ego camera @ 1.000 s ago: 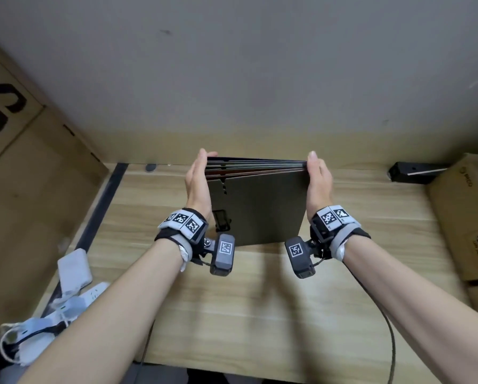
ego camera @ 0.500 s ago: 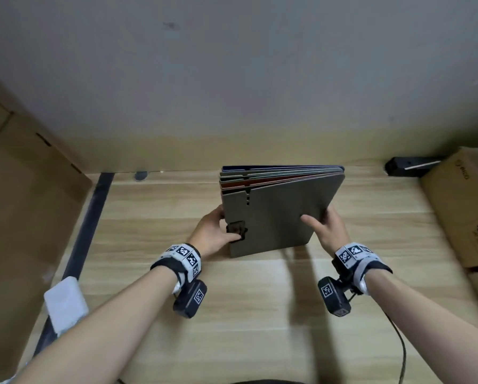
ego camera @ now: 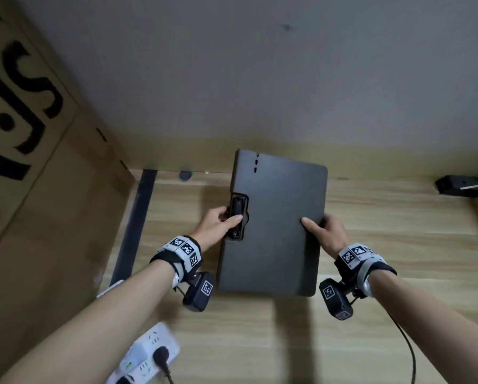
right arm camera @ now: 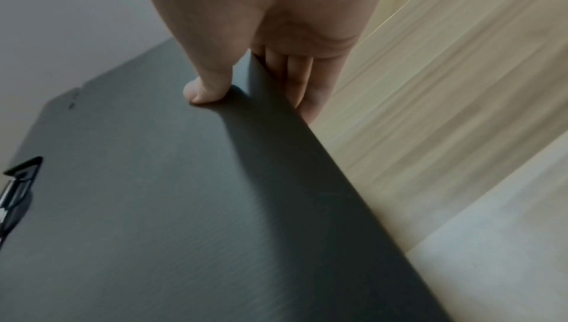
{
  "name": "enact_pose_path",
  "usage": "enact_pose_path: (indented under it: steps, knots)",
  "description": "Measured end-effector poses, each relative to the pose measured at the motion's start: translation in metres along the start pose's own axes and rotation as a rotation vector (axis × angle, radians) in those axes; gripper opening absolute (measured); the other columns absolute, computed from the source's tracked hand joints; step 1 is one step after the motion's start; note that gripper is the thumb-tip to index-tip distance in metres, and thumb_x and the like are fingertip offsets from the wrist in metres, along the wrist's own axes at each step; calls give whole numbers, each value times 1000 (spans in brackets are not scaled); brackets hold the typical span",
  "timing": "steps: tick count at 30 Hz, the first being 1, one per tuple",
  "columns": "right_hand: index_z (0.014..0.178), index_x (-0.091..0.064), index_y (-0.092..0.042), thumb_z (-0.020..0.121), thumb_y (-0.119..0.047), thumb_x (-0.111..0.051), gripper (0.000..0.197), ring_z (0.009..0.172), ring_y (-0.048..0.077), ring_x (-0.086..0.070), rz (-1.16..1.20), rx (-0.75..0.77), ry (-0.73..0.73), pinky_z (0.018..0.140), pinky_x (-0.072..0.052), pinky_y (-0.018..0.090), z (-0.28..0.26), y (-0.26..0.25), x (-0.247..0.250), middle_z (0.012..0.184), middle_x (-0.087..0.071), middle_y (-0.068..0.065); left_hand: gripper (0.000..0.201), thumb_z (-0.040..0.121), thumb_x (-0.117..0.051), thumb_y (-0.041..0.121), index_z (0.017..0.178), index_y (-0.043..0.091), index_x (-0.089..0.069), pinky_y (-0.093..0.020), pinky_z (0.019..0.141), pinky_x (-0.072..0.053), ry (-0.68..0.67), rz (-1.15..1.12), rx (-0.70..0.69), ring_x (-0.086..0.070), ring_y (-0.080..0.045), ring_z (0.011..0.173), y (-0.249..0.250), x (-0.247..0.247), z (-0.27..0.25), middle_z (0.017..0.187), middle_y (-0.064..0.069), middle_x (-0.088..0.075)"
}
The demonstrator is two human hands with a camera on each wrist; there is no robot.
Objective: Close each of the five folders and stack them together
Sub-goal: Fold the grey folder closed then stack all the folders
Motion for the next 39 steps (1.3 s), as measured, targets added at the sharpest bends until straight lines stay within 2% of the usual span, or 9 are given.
enact_pose_path:
  steps: [3,11,13,15,17,21,26,32,39]
  knots:
    - [110,-66,-13,65,-60,-71,65,93,21,-71,-42,-51,-55,88,-56,48,19,5,-52,103,-74,3,109,64,-60,83,143,10,-47,-42,113,-39,81,0,76,-52,-19,131,-33,39,0,145,-5,-53]
    - [119,-57,-10,64,-19,-89,64,99,27,-66,-244,-59,-234,93,-53,44,46,-33,-175,106,-67,5,64,97,-57,36,145,-2,-39,-33,113,-31,269,-48,244,-42,-26,139,-95,141,-1,149,-11,-45]
    - [117,-57,-11,63,-22,-90,64,101,27,-65,-294,-51,-245,91,-53,40,58,-38,-198,107,-68,5,44,99,-55,27,134,0,-53,-26,99,-33,326,-54,295,-50,-22,124,-109,161,7,128,-6,-57]
    - [115,-57,-11,64,-25,-89,62,101,27,-64,-331,-73,-252,89,-51,36,68,-43,-216,107,-67,4,14,98,-56,25,97,14,-64,-26,86,-34,369,-44,291,-50,-17,100,-116,176,17,95,0,-58]
    - [112,-57,-10,65,-29,-89,60,102,28,-63,-379,-103,-257,85,-49,32,78,-46,-230,107,-66,6,14,97,-57,26,87,16,-61,-29,82,-41,409,-50,294,-55,-19,92,-120,187,25,90,-3,-61]
    - [112,-57,-12,67,-38,-87,60,102,27,-61,-473,-155,-282,84,-49,32,91,-42,-247,113,-65,7,36,95,-59,28,124,7,-66,-37,105,-45,491,-96,336,-60,-26,117,-126,197,33,123,-7,-67]
    - [112,-59,-12,63,-42,-88,64,101,28,-62,-527,-164,-258,86,-52,34,99,-42,-247,111,-66,7,29,96,-59,20,119,6,-69,-24,92,-42,541,-127,336,-59,-18,102,-125,199,39,113,-2,-68]
    - [114,-58,-13,65,-47,-84,65,103,29,-61,-641,-137,-263,88,-52,36,99,-51,-246,115,-63,8,45,94,-63,23,134,5,-58,-35,111,-40,586,-123,365,-53,-25,130,-126,198,38,138,-6,-59]
    - [115,-63,-12,65,-43,-85,63,101,32,-61,-682,-152,-275,90,-53,37,98,-59,-247,119,-56,10,30,93,-64,16,120,5,-69,-22,86,-43,611,-13,331,-64,-28,111,-118,200,34,118,-9,-70]
Point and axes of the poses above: each hand's wrist, its own z-axis towards the middle knuckle, its own x-axis out of the back of the hand, y = z × x, the point moved 8 cm from there along z, towards the middle knuckle
